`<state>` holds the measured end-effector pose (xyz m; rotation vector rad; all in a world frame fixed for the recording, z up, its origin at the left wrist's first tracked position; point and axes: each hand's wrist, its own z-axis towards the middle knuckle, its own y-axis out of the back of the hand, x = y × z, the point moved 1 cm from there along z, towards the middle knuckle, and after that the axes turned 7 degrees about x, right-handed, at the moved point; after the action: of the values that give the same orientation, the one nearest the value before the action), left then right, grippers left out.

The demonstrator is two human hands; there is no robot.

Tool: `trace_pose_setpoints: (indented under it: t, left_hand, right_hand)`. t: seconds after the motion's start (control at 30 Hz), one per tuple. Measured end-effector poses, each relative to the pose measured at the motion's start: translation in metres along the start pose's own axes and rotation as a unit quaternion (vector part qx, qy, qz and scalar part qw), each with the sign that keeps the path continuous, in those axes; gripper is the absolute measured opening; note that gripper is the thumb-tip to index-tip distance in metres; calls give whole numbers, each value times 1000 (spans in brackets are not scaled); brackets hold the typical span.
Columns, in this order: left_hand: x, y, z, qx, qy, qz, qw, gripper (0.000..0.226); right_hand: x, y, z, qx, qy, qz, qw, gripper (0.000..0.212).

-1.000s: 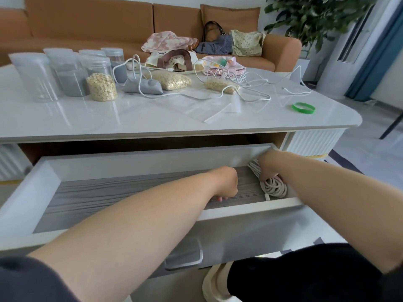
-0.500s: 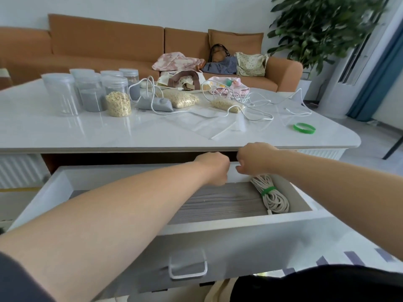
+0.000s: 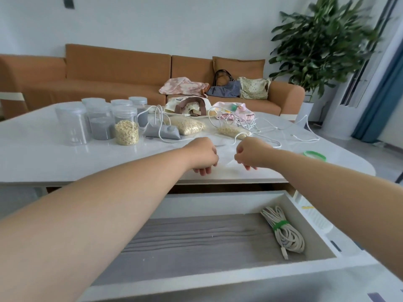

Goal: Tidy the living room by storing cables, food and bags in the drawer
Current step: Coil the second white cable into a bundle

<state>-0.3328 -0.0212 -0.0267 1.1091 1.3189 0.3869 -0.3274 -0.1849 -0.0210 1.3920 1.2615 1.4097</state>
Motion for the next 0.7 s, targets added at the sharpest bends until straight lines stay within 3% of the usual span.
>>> trace_pose_setpoints:
  t: [0.13, 0.23, 0.43, 0.7]
  left_hand:
    - [18, 14, 19, -119, 15, 86, 989, 22]
    - [31, 19, 35, -166, -3, 131, 977, 19]
    - [52, 24, 73, -177, -44, 170, 968, 29]
    - [34, 19, 130, -204, -90, 135, 965, 29]
  right_hand:
    - [1, -1, 34, -106, -21, 7, 994, 18]
    - [7, -6, 63, -175, -1, 29, 984, 23]
    - [7, -7, 105, -242, -10, 67, 968, 30]
    - [-32, 17, 149, -311, -67, 111, 942, 33]
